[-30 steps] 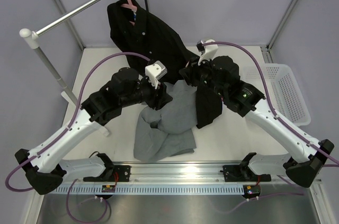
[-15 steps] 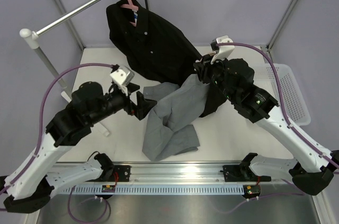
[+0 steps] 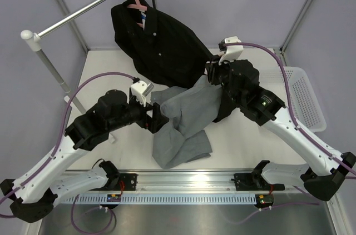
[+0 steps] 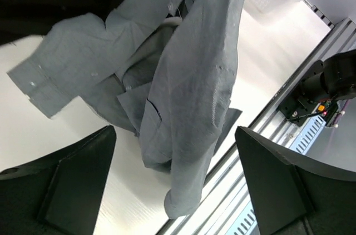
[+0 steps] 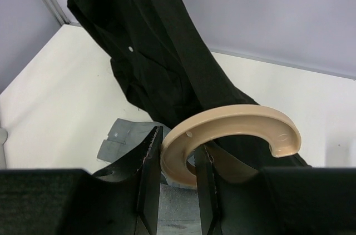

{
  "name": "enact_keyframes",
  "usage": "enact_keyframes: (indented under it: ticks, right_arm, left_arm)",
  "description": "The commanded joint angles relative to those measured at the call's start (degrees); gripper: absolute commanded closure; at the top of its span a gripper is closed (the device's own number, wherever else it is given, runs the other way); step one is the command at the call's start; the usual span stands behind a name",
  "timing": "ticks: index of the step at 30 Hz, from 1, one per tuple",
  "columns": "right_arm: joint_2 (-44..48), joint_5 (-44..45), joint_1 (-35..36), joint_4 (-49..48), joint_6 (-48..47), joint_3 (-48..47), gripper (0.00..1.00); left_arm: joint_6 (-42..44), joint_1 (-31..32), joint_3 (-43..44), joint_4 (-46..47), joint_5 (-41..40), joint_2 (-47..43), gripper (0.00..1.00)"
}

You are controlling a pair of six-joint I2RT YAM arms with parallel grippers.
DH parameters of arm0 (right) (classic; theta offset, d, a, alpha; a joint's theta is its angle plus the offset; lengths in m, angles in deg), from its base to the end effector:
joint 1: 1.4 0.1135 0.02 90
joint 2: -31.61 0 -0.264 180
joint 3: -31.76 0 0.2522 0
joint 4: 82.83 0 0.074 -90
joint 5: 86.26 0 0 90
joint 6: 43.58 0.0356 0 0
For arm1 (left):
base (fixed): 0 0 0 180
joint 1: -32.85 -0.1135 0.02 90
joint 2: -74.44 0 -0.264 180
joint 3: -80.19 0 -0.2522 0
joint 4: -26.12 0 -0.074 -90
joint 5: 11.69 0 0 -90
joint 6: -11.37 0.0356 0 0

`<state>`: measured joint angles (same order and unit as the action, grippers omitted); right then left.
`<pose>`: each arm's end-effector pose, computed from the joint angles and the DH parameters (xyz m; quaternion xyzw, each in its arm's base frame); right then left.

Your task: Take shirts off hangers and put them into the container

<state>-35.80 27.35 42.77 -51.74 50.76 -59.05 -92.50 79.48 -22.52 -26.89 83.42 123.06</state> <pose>0.1933 0.1679 0.4431 -0.1245 0.7388 0.1242 0.6506 0.1120 -0.1232 0.3875 0.2599 0.7986 -0.3052 0.4490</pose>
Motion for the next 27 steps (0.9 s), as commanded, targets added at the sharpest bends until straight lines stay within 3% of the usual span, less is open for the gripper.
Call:
enact_keyframes:
  ticks: [1, 7, 12, 16, 17, 19, 20, 27]
  right_arm:
    - [-0.3, 5.0, 0.3, -3.7, -0.3, -1.1, 1.00]
    - [-0.5, 5.0, 0.3, -4.4, 0.7, -1.0, 1.00]
    - [-0.3, 4.3, 0.3, -4.4, 1.1, -1.0, 1.00]
    - [-0.1, 4.2, 0.3, -4.4, 1.1, -1.0, 1.00]
    - [0.0, 4.2, 0.3, -4.3, 1.1, -0.9, 1.00]
    - [0.0, 4.5, 0.3, -4.2, 1.0, -0.9, 1.00]
    - [-0.1, 4.7, 0.3, -4.2, 0.9, -0.7, 1.00]
    - [0.9, 10.6, 0.3, -4.3, -0.4, 1.5, 1.00]
  left_arm:
    - [-2.1, 0.2, -1.0, 1.5, 1.5, -0.2, 0.10]
    - [-2.4, 0.2, -1.5, 1.6, 2.0, 2.1, 0.21]
    - [-2.3, 0.2, -0.7, 1.7, 1.0, 3.8, 0.35]
    - [-2.6, 0.2, -0.4, 1.7, 0.3, 4.6, 0.56]
    - [-2.6, 0.2, -0.5, 1.7, 0.2, 4.6, 0.68]
    - [-2.4, 0.2, -0.4, 1.7, 0.0, 4.4, 0.82]
    - [-2.2, 0.2, -0.4, 1.7, -0.2, 4.1, 0.98]
    - [-1.7, 0.2, -1.4, -1.0, -4.8, -2.9, 1.00]
